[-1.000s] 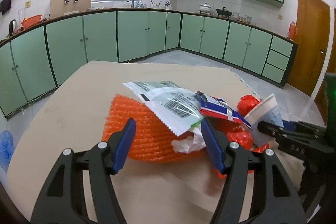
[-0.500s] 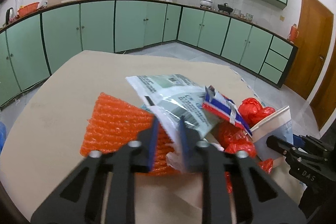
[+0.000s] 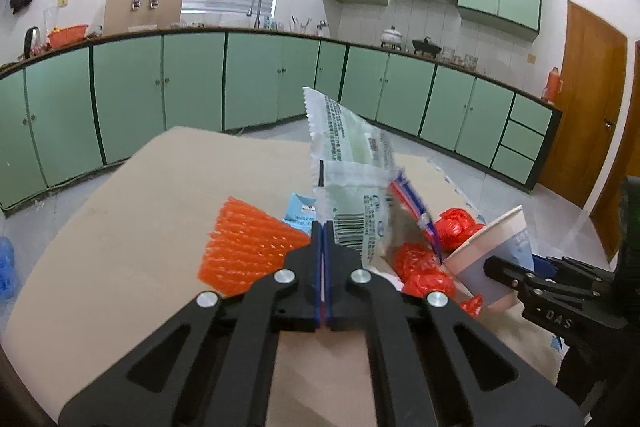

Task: Collect trash
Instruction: 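Carry the packet and the paper cup over the black bin with both tools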

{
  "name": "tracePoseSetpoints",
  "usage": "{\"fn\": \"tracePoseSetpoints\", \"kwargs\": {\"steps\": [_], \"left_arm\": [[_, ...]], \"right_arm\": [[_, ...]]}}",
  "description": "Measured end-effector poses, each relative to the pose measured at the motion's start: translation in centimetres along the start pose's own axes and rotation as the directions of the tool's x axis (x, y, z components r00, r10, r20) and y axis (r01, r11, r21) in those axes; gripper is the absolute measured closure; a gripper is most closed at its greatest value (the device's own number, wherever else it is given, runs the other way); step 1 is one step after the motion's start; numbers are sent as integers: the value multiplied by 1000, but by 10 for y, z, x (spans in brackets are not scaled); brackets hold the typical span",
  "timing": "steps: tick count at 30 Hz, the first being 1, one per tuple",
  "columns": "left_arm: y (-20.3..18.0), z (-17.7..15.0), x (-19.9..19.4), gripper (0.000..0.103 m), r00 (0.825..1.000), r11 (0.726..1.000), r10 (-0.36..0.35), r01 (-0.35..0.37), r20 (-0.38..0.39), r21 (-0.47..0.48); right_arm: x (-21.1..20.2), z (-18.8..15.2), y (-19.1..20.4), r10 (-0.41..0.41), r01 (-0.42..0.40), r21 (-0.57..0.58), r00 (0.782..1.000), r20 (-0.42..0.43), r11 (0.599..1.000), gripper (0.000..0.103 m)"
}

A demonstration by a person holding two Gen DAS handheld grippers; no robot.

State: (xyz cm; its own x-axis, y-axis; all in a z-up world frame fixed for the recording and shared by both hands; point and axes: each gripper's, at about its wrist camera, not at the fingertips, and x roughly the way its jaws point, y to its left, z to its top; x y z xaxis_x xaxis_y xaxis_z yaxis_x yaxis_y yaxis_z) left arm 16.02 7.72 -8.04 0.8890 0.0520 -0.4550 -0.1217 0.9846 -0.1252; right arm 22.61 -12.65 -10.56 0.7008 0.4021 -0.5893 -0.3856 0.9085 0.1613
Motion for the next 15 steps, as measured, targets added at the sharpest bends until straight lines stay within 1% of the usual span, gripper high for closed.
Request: {"fn": "tracePoseSetpoints", "kwargs": {"steps": [2, 7, 8, 9, 10, 11, 12, 13, 14, 15], "left_arm": [[-2, -4, -7, 103, 1000, 1000, -5, 5, -1, -9], [2, -23, -20, 103, 998, 998, -31, 29, -46, -49], [2, -27, -22, 103, 998, 999, -32, 30, -55, -46], [1, -33, -22, 99, 997, 999, -31, 28, -71, -40], [2, -35, -21, 99, 996, 999, -31, 28, -81, -43], [3, -38, -18, 95, 994, 998, -38, 33, -103, -52], [7, -40, -15, 83, 993, 998, -41, 35, -114, -58], [8, -40, -11, 75, 992, 998, -38, 31, -124, -60], [9, -40, -7, 64, 991, 998, -31, 24, -128, -56], [9, -40, -4, 62, 991, 999, -28, 22, -129, -50]], "right_arm": [[-3, 1, 3, 12, -12, -2, 1000, 4, 1000, 62], [-1, -1, 14, 24, -24, -19, 1000, -5, 1000, 62], [-1, -2, 15, 24, -24, -20, 1000, -8, 1000, 62], [1, -3, 15, 22, -23, -21, 1000, -11, 1000, 62], [1, -3, 16, 23, -23, -20, 1000, -12, 1000, 62], [1, -4, 15, 23, -23, -19, 1000, -13, 1000, 62], [1, -4, 16, 23, -23, -19, 1000, -12, 1000, 62], [1, -4, 16, 22, -22, -20, 1000, -12, 1000, 62], [1, -4, 16, 21, -22, -21, 1000, -12, 1000, 62], [0, -4, 16, 21, -21, -21, 1000, -12, 1000, 62]]}}
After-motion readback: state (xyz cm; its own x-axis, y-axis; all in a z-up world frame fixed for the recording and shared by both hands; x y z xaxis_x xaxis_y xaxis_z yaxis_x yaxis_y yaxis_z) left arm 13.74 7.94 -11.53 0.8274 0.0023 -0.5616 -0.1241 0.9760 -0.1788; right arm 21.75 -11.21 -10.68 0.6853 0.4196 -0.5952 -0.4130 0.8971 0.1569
